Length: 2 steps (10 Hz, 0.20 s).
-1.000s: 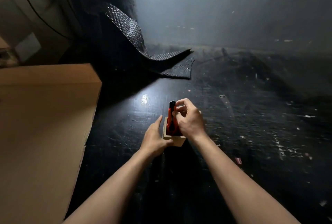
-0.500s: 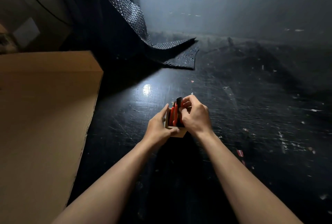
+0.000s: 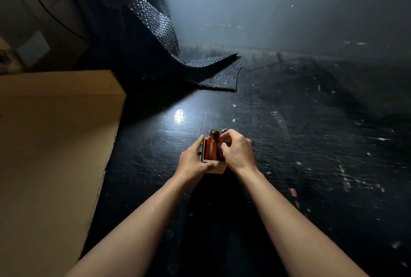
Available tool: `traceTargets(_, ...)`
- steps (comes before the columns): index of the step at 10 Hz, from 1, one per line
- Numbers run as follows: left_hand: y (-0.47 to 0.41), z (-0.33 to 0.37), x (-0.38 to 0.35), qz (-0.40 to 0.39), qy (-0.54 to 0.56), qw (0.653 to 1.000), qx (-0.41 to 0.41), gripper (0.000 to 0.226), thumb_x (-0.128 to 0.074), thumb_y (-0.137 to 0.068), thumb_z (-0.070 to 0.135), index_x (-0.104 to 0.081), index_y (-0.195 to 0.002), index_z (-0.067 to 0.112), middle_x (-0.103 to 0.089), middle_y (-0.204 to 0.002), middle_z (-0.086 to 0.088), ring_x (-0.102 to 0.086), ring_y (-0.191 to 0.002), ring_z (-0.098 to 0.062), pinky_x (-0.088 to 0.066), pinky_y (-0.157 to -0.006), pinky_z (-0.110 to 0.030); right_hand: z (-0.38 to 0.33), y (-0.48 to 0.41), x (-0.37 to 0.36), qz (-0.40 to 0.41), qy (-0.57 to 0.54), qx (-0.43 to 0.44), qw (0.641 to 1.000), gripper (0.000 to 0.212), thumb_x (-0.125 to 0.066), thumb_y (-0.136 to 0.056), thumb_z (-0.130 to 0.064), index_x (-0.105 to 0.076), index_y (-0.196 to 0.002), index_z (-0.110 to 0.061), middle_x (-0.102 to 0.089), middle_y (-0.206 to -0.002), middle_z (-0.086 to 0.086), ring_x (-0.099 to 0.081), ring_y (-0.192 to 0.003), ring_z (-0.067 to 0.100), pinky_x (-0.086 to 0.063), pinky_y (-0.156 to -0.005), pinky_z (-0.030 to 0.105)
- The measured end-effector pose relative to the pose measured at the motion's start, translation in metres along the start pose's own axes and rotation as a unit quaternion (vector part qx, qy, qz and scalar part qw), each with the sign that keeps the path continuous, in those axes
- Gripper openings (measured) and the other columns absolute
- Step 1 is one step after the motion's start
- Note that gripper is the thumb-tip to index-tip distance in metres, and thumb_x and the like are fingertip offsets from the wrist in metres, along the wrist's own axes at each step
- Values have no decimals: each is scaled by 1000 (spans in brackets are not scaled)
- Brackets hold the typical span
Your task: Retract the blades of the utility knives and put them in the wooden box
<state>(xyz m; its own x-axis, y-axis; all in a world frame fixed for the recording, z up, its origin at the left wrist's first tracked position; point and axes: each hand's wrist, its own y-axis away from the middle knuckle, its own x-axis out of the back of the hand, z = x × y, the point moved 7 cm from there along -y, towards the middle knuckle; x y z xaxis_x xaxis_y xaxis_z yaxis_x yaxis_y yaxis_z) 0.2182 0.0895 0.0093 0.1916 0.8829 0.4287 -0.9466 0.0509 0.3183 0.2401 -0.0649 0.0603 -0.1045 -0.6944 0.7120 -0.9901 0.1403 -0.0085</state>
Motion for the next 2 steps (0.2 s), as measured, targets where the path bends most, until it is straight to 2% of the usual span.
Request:
traceTargets(1,5,8,6,5,-13,1000,-1,90,-93,-69,15,-50,-148,13,-65,-142,-5,-62,-130,-23,-47,-103,-27,2,3,3,-12,-15,-11,1000,13,-68,-86,-6,-73,-95,-13,-78,-91,4,-72,-86,20,-59,-79,33)
traceTargets(2,13,11,12,7,-1,1000,3,91,-93,-71,14,-47,-150,10,-60,-148,-8,-60,-132,-25,-47,-105,-31,2,8,13,-13,-20,-20,1000,18,-69,-86,-6,-72,-102,-12,-75,-94,3,-70,-90,20,-58,-84,35)
